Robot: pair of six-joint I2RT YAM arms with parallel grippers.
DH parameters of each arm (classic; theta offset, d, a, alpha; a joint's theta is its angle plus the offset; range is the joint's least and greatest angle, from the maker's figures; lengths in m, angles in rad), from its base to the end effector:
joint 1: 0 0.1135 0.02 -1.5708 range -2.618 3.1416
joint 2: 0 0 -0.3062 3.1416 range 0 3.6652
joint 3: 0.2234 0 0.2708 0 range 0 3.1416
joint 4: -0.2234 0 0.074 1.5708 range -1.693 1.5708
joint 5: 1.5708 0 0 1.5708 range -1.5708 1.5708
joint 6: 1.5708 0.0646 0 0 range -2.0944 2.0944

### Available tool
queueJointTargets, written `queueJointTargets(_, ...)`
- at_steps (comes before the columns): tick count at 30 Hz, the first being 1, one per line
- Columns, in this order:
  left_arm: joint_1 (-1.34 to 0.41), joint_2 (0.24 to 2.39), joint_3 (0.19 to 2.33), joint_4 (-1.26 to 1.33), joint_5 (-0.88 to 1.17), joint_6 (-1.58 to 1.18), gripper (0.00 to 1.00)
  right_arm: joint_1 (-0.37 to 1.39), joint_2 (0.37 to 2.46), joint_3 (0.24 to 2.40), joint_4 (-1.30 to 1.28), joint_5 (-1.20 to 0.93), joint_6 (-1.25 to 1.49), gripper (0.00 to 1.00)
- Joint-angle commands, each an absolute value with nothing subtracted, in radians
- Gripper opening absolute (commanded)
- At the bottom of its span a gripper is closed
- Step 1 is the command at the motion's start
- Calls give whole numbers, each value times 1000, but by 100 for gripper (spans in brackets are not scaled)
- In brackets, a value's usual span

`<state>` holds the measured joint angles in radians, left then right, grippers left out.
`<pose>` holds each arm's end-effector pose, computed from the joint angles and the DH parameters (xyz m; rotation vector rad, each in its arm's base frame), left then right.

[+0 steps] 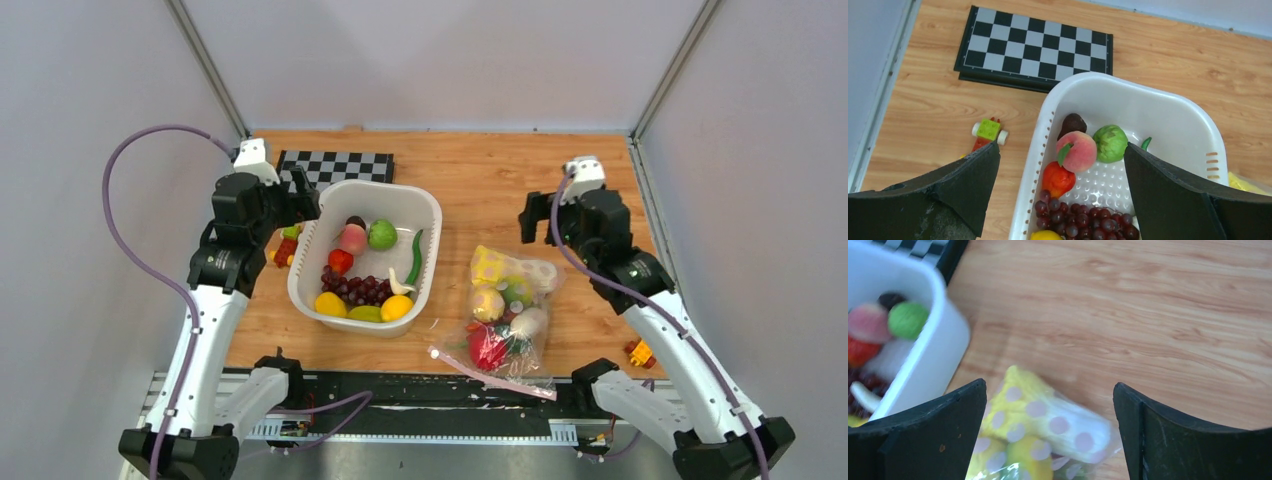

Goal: Place the food in the zip-top bag and seal the zipper
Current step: Reset both arms

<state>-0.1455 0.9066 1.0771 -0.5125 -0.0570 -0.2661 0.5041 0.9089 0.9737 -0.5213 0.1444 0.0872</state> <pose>0.2101 -0.0271 0.4121 -0.1541 1.9123 -0.2230 0.1930 0.0958 0.3712 -0.3302 2.0026 0.2278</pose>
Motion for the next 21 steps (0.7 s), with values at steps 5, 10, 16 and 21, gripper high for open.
queueJointTargets(5, -126, 844, 1095, -546, -136, -359, 100, 157, 873, 1016, -559, -38, 284, 98)
queueJointTargets(10, -126, 813, 1095, -544, -141, -356, 100, 151, 772, 952, -487, -129, 297, 100)
queueJointTargets(16, -127, 819, 1105, -525, -110, -372, 100, 151, 755, 980, -549, -186, 238, 99)
queueJointTargets(21, -127, 820, 1097, -504, -107, -400, 100, 152, 756, 981, -569, -160, 222, 99)
